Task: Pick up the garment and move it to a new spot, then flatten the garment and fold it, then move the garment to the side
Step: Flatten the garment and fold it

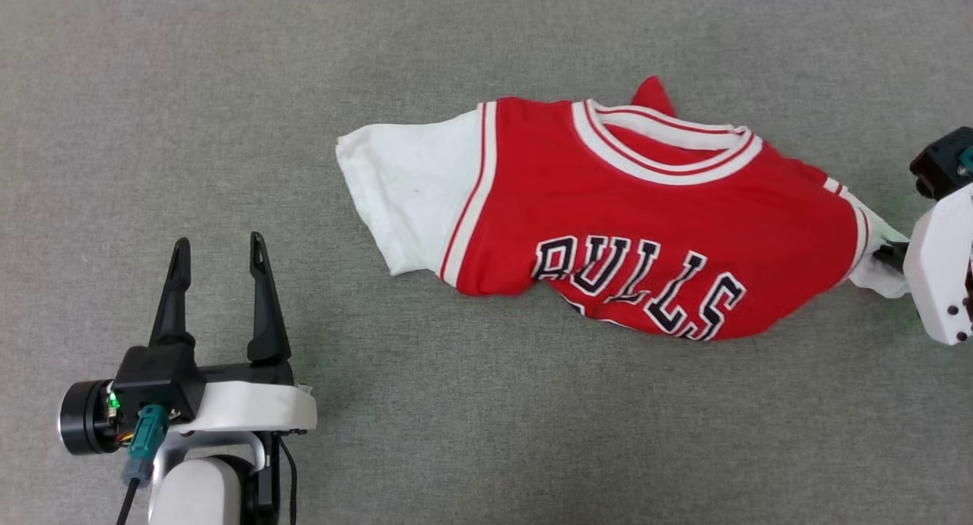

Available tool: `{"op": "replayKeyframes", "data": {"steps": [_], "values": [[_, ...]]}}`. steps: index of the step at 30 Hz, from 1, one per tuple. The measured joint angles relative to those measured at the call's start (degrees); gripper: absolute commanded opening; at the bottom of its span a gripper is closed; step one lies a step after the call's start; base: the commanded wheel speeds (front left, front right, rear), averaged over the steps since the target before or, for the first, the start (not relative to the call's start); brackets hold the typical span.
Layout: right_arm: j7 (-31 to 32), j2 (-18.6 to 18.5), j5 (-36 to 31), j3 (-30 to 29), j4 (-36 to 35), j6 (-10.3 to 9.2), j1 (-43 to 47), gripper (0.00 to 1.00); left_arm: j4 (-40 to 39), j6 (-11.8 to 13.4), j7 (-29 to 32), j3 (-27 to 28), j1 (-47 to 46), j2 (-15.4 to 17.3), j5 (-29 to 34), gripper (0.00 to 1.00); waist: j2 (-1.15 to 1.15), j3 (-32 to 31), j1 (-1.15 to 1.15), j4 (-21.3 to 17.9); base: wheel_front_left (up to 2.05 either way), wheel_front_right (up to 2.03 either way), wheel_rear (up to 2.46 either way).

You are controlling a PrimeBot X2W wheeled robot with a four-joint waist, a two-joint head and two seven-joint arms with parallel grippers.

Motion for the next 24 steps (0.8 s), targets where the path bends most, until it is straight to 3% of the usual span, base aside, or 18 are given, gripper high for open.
{"op": "replayKeyframes", "data": {"steps": [6, 7, 16, 24], "values": [[-4.3, 2.6, 0.9, -1.0, 4.9, 0.02, 0.5, 0.00, 1.1, -0.6, 0.0, 0.2, -0.9, -0.3, 0.5, 1.00, 0.00, 0.0, 0.00, 0.5, 0.00, 0.00, 0.00], [-5.6, 2.9, 0.9, -1.1, 5.0, 0.00, 0.7, 1.00, 1.3, -0.8, 0.0, 0.3, -0.9, -0.3, 0.5, 1.00, 0.00, -0.3, 0.00, 0.5, 0.00, 0.00, 0.00], [-24.1, 1.7, -4.8, -4.3, 1.7, 0.00, 1.8, 1.00, 2.2, -1.9, 0.0, 1.7, -1.2, 1.2, 1.9, 1.00, 0.00, -5.3, 0.00, -0.6, 0.00, 0.00, 0.00], [-39.3, 2.9, -11.1, -17.1, 0.8, 0.00, 6.5, 1.00, 5.2, -4.6, 0.0, 1.9, -6.8, 5.8, 2.9, 1.00, 0.00, -8.1, 0.00, -3.0, 0.00, 0.00, 0.00]]}}
